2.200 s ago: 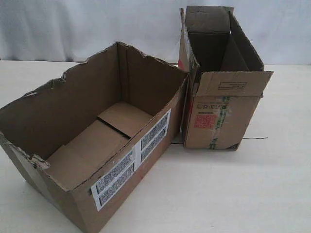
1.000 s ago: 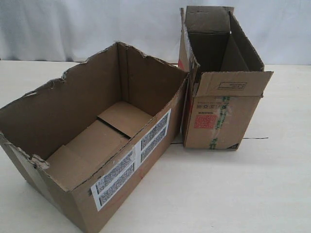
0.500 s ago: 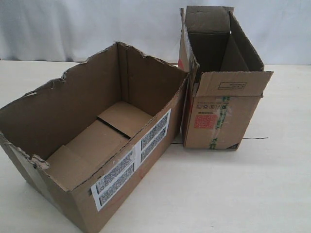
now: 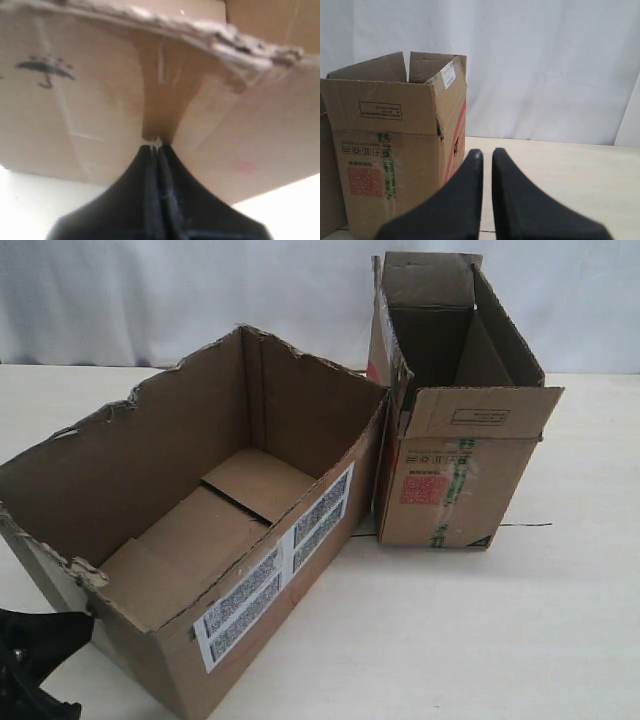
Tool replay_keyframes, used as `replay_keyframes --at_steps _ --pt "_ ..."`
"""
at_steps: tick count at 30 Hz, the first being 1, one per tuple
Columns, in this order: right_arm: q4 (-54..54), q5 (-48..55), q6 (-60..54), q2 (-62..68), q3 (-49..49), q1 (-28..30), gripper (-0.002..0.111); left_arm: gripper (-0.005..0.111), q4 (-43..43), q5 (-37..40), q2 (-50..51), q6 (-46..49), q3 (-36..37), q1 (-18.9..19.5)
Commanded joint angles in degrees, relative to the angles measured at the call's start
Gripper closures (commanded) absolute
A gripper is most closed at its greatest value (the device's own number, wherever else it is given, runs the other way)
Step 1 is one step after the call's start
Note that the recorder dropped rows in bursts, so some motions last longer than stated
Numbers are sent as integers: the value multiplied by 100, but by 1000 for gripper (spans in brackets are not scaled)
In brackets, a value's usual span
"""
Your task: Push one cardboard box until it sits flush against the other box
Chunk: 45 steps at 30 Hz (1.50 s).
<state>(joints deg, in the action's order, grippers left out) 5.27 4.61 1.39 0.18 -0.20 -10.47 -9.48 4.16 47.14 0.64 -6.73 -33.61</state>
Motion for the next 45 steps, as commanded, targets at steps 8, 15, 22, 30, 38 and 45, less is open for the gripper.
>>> replay_keyframes --at_steps 8,15,22,30,38,45 --pt "-14 -7 -17 -18 20 36 103 107 32 -1417 1308 110 -291 -178" --pt "-14 -7 -17 -18 20 36 103 107 32 -2073 1403 100 -302 -178" --pt "-14 -7 -17 -18 20 36 103 107 37 -2178 1403 17 -339 -178" --pt "-14 -7 -17 -18 20 36 103 107 129 -2026 1334 122 -339 -178" --pt "-14 -7 -17 -18 20 36 103 107 155 -864 227 122 -388 -178" --pt "-14 -7 -17 -18 20 36 103 107 302 422 -905 122 -1003 -178"
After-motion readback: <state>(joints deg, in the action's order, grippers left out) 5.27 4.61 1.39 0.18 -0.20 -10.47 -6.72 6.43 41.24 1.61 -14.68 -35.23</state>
